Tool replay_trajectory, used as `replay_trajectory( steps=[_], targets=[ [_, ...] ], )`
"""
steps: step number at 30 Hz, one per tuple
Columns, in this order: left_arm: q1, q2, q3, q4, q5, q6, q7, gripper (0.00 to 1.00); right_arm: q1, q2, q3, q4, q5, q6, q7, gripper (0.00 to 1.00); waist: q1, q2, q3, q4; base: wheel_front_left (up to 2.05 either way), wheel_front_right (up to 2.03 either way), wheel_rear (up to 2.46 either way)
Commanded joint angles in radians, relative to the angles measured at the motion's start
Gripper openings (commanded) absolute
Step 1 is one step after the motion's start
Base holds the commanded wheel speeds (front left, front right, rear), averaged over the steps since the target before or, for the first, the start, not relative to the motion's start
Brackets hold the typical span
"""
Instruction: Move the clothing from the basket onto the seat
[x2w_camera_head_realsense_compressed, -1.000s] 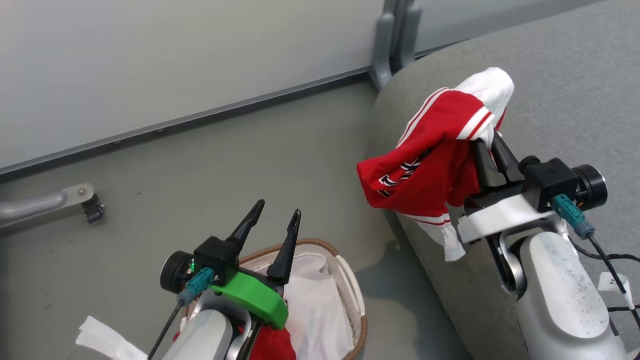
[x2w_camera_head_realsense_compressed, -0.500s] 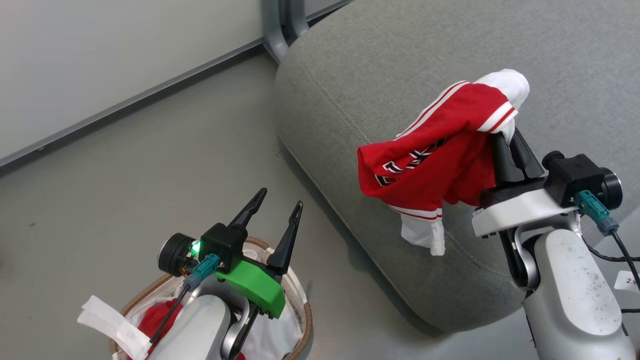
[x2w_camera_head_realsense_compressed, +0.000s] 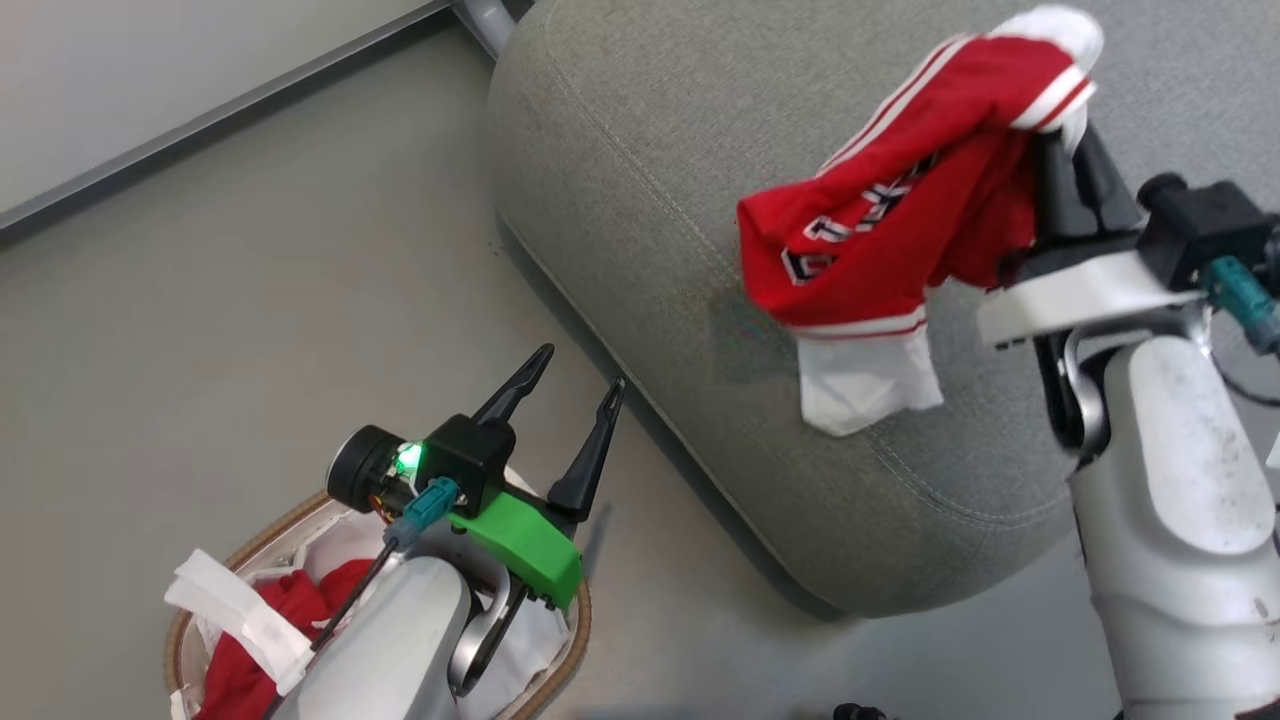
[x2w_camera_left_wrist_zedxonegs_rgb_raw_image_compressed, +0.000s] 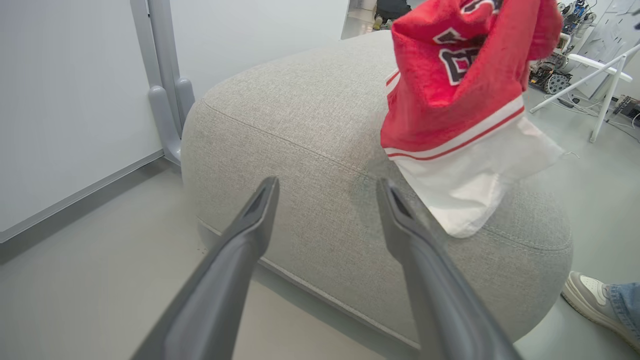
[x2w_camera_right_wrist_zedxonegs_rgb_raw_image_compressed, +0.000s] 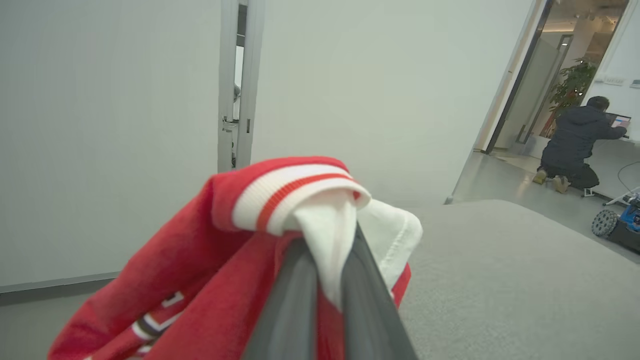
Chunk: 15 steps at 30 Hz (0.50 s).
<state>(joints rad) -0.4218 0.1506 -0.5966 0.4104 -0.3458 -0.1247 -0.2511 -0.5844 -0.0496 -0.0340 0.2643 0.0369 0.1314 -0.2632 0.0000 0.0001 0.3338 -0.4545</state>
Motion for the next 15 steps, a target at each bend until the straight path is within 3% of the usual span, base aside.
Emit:
replay_trajectory(
  steps=[1,11,15],
  targets=[
    [-0.025,0.012,-0.003,-0.007,0.013,-0.005,0.002,1.0,-0.057,-0.002,-0.019,-0.005,-0.023,-0.001,-0.002,0.0,0.0,-0.0001,0.04,0.04,0.0,0.0,0.0],
    [-0.095,0.02,-0.026,-0.056,0.032,-0.002,0.008,1.0,-0.419,-0.002,-0.19,0.007,-0.251,-0.001,-0.002,0.0,0.0,-0.0001,0.193,0.188,0.0,0.0,0.0],
    [-0.127,0.015,-0.03,-0.084,0.039,0.003,0.01,1.0,-0.54,-0.029,-0.281,0.034,-0.32,-0.002,-0.002,0.0,0.0,-0.0001,0.268,0.252,0.0,0.0,0.0]
  ],
)
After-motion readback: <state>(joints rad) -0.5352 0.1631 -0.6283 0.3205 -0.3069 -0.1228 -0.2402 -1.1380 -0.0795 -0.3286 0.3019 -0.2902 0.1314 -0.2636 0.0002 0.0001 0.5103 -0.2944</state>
